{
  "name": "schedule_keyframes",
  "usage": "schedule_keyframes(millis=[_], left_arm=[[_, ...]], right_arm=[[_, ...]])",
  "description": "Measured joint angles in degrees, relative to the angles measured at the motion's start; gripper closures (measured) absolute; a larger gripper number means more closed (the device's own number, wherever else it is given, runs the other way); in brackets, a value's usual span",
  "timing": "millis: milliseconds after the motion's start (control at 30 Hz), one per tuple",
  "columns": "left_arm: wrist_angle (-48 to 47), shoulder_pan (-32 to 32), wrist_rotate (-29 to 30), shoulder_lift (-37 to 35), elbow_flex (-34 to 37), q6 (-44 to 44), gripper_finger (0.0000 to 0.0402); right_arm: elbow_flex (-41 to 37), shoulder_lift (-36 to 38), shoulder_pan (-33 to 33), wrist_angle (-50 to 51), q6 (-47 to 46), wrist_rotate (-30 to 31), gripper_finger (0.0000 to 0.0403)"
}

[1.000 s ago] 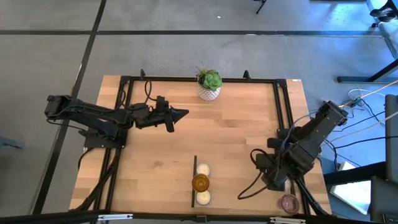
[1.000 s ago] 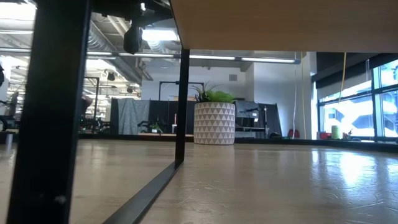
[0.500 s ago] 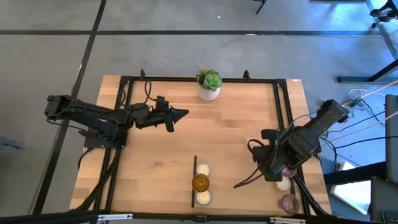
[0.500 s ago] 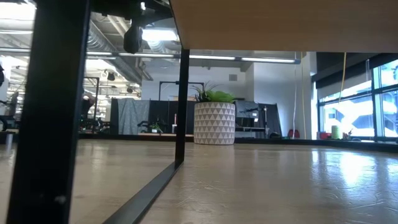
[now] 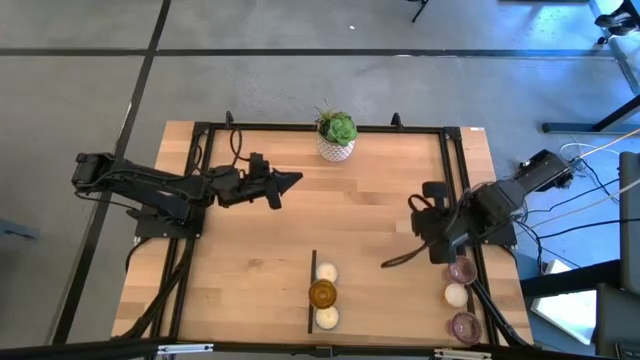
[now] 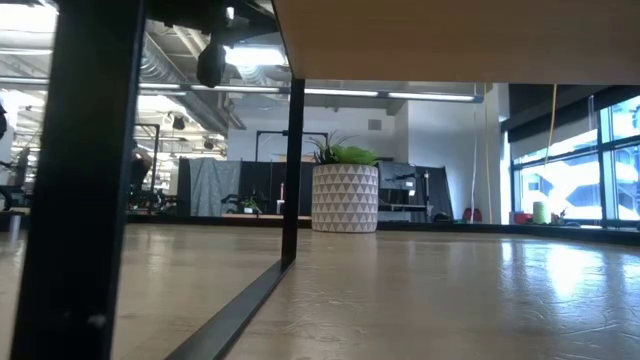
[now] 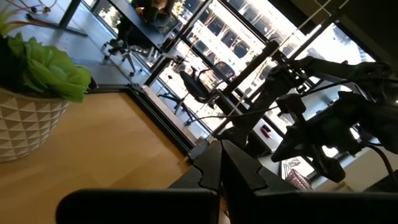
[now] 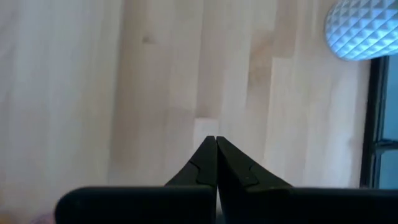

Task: Pick & Place candle stick holders
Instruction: Return to Home Position

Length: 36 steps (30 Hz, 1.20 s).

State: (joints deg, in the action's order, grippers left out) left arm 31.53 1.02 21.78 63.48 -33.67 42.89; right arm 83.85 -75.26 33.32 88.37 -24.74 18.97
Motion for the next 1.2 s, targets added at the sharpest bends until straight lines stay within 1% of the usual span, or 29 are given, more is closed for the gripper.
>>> schedule_keyframes(millis=[167, 267, 367, 467, 567, 733, 833, 933, 1000, 1067, 1133, 1200], left_arm=[[0.49, 0.0, 1.66, 0.0, 0.0, -0.02, 0.0398], [1.82, -0.04, 2.45, 0.0, 0.0, -0.18, 0.0398], [3.4, -0.04, 2.8, 0.0, 0.02, -1.33, 0.0398], [4.78, -0.04, 2.77, 0.0, 0.02, -2.33, 0.0398], [4.64, -0.04, 3.05, 0.0, -0.25, -3.12, 0.0398], [4.68, -0.04, 5.09, 1.16, -2.44, -8.1, 0.0398], [4.73, -0.24, 5.93, 2.56, -3.83, -12.28, 0.0398], [4.68, -1.01, 5.55, 4.67, -4.82, -11.87, 0.0398], [4.72, -1.89, 4.02, 6.16, -5.32, -10.67, 0.0398], [4.72, -2.91, 1.24, 7.54, -5.55, -9.46, 0.0398], [4.62, -3.95, -1.51, 8.8, -5.6, -8.23, 0.0398], [4.69, -4.9, -3.63, 9.81, -5.6, -6.56, 0.0398]], right_arm=[[-7.72, 6.41, -2.92, -8.1, 3.58, 3.18, 0.0403], [-13.06, 11.82, -6.01, -13.82, 4.63, 2.9, 0.0403], [-17.43, 16.81, -9.46, -16.94, 5.1, 3.42, 0.0403], [-19.96, 21.23, -12.97, -19.33, 7.36, 3.48, 0.0403], [-20.82, 24.0, -16.45, -21.67, 10.23, 3.29, 0.0403], [-23.14, 26.21, -21.3, -25.25, 16.69, 2.55, 0.0403], [-25.25, 26.46, -24.6, -29.83, 18.57, 1.82, 0.0403], [-27.85, 26.64, -28.29, -36.4, 19.46, -1.65, 0.0403], [-29.36, 26.64, -31.14, -41.31, 19.07, -5.25, 0.0403], [-31.05, 26.76, -33.6, -45.62, 17.89, -8.04, 0.0403], [-32.59, 27.13, -35.6, -48.33, 16.59, -9.54, 0.0403], [-33.81, 27.62, -37.2, -50.17, 14.82, -9.8, 0.0403]])
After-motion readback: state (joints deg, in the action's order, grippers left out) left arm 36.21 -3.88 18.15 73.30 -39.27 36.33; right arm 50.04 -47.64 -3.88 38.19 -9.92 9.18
